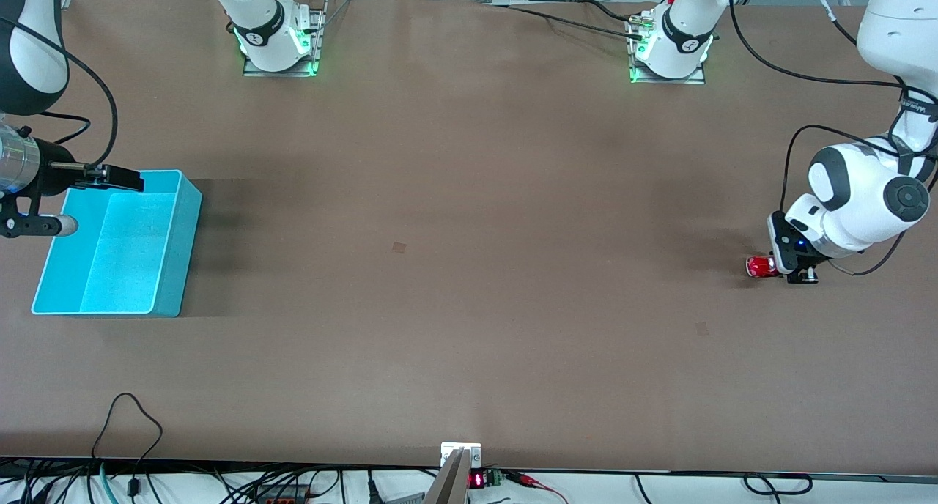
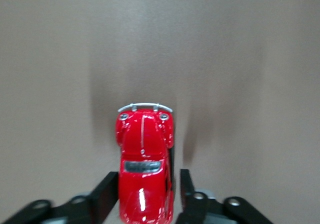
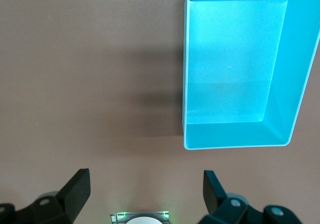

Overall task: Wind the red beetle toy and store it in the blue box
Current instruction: 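Drag the red car backward along the table with the left gripper, then open the left gripper to release the car toward the blue box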

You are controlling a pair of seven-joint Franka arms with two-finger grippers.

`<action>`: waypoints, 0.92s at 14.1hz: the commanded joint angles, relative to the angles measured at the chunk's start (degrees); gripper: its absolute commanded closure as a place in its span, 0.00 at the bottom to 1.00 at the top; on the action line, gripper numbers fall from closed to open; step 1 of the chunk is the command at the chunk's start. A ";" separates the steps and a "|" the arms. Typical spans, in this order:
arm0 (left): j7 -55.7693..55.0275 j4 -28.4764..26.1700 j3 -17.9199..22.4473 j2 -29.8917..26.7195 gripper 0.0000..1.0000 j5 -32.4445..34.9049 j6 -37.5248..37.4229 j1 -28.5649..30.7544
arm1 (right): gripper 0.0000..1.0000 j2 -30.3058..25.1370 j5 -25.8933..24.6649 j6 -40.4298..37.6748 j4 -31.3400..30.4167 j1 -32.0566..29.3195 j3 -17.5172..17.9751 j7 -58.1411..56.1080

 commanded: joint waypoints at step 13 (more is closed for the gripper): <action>-19.20 8.24 -4.76 -13.94 0.00 -0.31 -33.61 0.55 | 0.00 -0.07 0.01 -0.94 0.78 0.22 -0.05 -0.34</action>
